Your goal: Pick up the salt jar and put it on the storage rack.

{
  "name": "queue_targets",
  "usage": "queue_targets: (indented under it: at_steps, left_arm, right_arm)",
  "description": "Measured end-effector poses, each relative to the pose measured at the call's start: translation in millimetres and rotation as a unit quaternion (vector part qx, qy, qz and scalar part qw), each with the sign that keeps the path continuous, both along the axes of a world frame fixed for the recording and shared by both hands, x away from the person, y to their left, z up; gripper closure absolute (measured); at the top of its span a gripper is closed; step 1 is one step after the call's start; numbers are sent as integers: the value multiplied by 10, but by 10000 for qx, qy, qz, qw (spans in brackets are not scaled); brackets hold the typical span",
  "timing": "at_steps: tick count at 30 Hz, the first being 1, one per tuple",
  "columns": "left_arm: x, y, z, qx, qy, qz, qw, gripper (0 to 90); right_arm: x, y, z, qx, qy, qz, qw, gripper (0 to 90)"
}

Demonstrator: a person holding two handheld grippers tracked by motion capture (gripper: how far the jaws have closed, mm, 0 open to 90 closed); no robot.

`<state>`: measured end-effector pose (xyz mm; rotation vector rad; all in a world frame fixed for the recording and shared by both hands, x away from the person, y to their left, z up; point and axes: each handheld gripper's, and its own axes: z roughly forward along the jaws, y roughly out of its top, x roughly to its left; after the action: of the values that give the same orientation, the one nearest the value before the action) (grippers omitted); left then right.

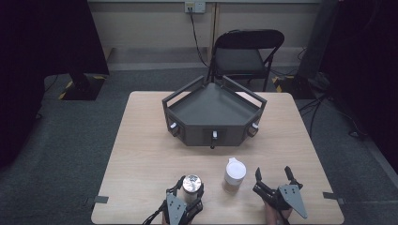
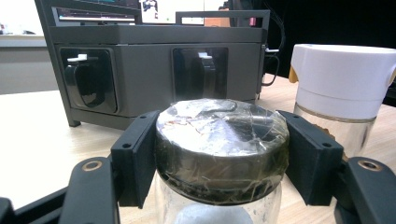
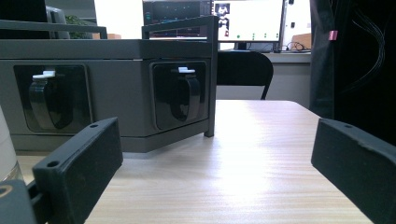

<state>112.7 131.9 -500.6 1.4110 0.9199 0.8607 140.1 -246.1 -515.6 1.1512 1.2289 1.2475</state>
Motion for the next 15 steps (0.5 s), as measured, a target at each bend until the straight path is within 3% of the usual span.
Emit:
queue_targets:
  at_steps: [15]
  left_arm:
    - [-4, 0, 23, -5, 37, -4, 10000, 345]
  right_arm:
    - [0, 0, 0, 1, 0, -1, 10000, 7]
